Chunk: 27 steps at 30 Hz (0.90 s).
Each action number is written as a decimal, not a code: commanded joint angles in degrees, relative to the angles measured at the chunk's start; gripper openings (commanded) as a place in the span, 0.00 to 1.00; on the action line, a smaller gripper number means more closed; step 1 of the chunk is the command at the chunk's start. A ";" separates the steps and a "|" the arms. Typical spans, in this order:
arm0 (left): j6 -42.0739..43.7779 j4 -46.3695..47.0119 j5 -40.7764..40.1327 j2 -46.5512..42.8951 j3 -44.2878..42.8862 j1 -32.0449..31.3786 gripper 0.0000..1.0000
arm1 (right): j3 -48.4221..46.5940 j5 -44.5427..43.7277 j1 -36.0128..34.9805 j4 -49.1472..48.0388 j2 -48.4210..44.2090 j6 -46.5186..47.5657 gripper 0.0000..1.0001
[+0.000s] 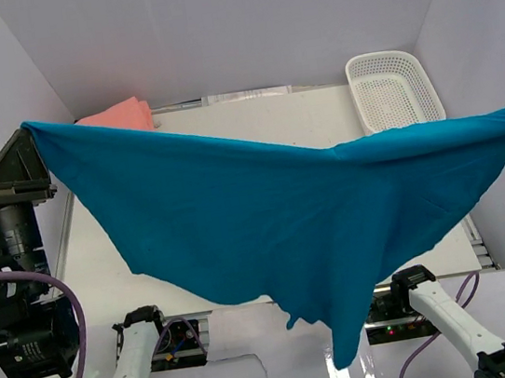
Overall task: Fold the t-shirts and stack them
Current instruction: Flatten out the tshirt
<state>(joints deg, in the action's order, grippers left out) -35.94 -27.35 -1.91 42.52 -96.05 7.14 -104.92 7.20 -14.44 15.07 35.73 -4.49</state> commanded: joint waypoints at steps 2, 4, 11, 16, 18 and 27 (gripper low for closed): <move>-0.26 0.02 -1.43 2.48 5.68 -0.37 0.00 | 1.65 -2.63 -0.15 2.59 6.98 -2.00 0.08; -0.62 0.46 0.41 3.09 9.37 -0.46 0.00 | 4.71 -1.76 -0.15 3.12 8.57 -2.80 0.08; 0.79 2.04 0.77 3.97 13.17 -0.46 0.00 | 11.41 -2.02 -0.15 3.30 10.41 -5.35 0.08; 0.17 3.00 1.56 6.69 16.24 -0.37 0.00 | 12.72 -2.54 -0.15 3.83 15.50 -5.88 0.08; -0.09 3.80 1.82 8.97 17.99 -0.46 0.00 | 13.86 -2.90 -0.15 3.21 18.92 -5.53 0.08; 0.09 6.61 3.93 21.87 12.13 -0.46 0.00 | 1.76 -3.06 -0.15 3.90 34.90 -6.67 0.08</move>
<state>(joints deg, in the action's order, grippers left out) -36.01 -23.29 0.97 61.32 -79.37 6.83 -96.92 5.91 -14.48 21.45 66.48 -10.37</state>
